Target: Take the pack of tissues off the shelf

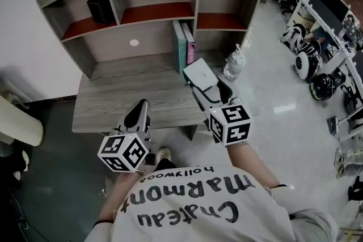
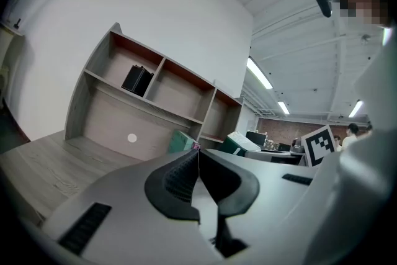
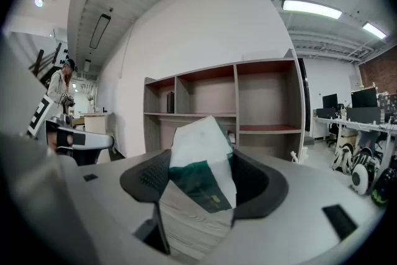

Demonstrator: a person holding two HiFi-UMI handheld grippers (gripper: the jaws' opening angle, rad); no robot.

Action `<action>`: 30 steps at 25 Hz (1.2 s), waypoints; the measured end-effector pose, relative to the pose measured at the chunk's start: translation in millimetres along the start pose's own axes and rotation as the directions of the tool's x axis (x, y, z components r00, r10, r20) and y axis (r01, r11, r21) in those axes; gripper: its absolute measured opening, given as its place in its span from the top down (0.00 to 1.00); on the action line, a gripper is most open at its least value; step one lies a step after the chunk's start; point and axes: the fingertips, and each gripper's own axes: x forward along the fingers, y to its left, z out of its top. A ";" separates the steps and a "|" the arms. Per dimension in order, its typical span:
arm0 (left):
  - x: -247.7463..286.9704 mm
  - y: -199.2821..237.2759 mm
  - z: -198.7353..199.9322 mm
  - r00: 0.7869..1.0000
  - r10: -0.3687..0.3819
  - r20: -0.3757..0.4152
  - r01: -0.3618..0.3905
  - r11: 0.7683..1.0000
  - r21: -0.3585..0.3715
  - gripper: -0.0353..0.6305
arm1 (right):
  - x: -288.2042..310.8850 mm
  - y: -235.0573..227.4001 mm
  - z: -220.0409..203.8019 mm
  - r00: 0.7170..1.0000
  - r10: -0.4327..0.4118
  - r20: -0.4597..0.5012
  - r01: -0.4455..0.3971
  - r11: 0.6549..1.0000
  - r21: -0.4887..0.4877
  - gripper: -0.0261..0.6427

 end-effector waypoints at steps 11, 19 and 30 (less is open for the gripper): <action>-24.6 1.2 -16.9 0.997 0.071 -0.016 -0.071 0.997 0.022 0.92 | -26.4 1.6 -27.3 0.999 0.019 -0.034 -0.016 0.995 0.100 0.50; -44.7 -11.9 -32.6 0.996 0.084 -0.028 -0.084 0.996 0.020 0.92 | -44.9 1.5 -38.0 0.999 0.033 -0.034 -0.028 0.990 0.142 0.50; -67.6 -31.2 -39.4 0.995 0.097 -0.016 -0.096 0.995 0.032 0.92 | -70.9 6.1 -43.8 0.998 0.057 -0.026 -0.052 0.987 0.150 0.50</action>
